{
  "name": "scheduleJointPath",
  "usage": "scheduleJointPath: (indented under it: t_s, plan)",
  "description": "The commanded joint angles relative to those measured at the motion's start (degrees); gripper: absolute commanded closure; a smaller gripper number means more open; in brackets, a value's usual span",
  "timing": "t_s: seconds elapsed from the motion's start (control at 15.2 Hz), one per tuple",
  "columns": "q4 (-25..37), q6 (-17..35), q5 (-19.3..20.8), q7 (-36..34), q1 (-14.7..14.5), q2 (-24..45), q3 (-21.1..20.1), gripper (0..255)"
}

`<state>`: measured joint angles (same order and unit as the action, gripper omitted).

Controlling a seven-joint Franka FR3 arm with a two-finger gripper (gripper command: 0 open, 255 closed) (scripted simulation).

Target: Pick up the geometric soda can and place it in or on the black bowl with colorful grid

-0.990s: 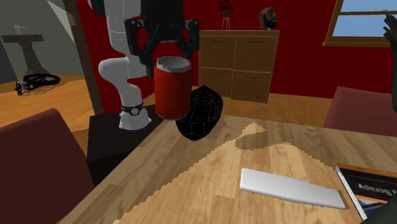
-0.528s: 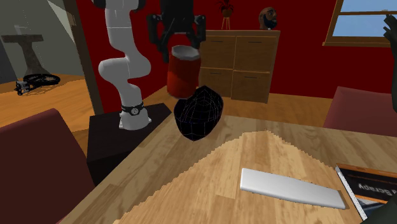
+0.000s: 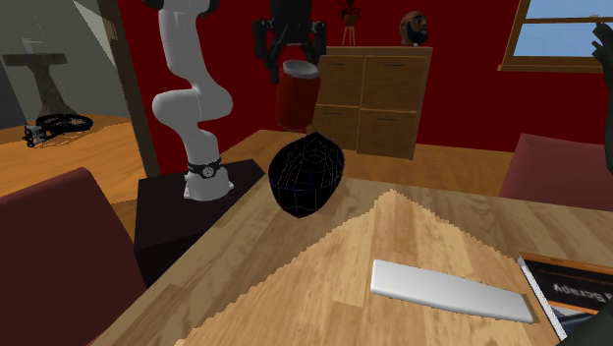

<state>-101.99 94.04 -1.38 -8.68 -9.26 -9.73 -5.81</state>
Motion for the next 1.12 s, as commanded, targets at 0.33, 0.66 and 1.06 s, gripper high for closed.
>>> scheduleJointPath:
  t_s: [0.33, 0.66, 1.06]
  plan:
    - [-7.7, -1.2, -2.3, -8.4, -3.7, -9.3, -5.2, 255]
    - [-12.3, 2.7, -2.4, -8.3, -3.8, -10.0, -5.3, 255]
    - [-17.4, 7.3, -2.6, -8.2, -3.9, -10.5, -5.4, 255]
